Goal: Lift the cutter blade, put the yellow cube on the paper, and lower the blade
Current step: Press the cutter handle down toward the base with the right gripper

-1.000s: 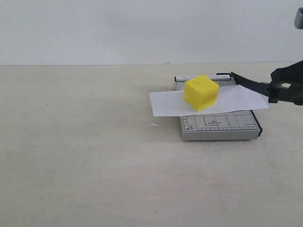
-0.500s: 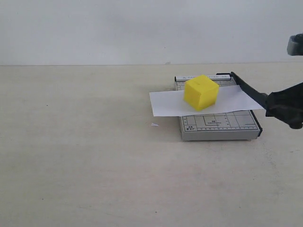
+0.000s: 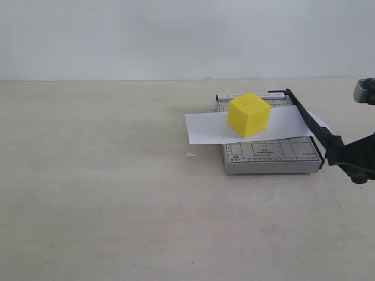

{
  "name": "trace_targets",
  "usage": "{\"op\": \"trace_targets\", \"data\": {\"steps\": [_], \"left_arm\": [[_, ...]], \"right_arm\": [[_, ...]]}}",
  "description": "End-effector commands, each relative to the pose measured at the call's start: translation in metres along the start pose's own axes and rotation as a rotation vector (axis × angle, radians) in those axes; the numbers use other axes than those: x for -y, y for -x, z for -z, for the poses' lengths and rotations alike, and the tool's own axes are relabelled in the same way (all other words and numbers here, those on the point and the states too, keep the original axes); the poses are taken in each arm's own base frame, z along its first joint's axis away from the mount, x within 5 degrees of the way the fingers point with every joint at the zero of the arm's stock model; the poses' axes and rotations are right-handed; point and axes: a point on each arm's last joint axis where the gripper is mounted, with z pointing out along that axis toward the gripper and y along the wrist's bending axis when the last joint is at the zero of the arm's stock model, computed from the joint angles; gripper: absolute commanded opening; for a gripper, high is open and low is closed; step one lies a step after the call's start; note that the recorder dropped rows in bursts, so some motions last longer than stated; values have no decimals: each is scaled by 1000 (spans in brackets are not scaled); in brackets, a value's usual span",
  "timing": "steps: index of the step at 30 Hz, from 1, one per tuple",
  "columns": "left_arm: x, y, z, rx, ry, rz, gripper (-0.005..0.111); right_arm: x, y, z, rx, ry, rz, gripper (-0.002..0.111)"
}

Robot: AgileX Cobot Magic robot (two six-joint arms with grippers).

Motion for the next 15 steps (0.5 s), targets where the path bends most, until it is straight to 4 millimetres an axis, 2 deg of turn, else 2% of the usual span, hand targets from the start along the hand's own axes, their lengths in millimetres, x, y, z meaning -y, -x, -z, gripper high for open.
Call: {"op": "trace_targets", "data": {"steps": [1, 15], "left_arm": [[1, 0, -1, 4, -10, 3, 4], [1, 0, -1, 4, -10, 3, 4]], "right_arm": [[-5, -25, -9, -166, 42, -14, 0], [-5, -28, -23, -215, 60, -4, 0]]}}
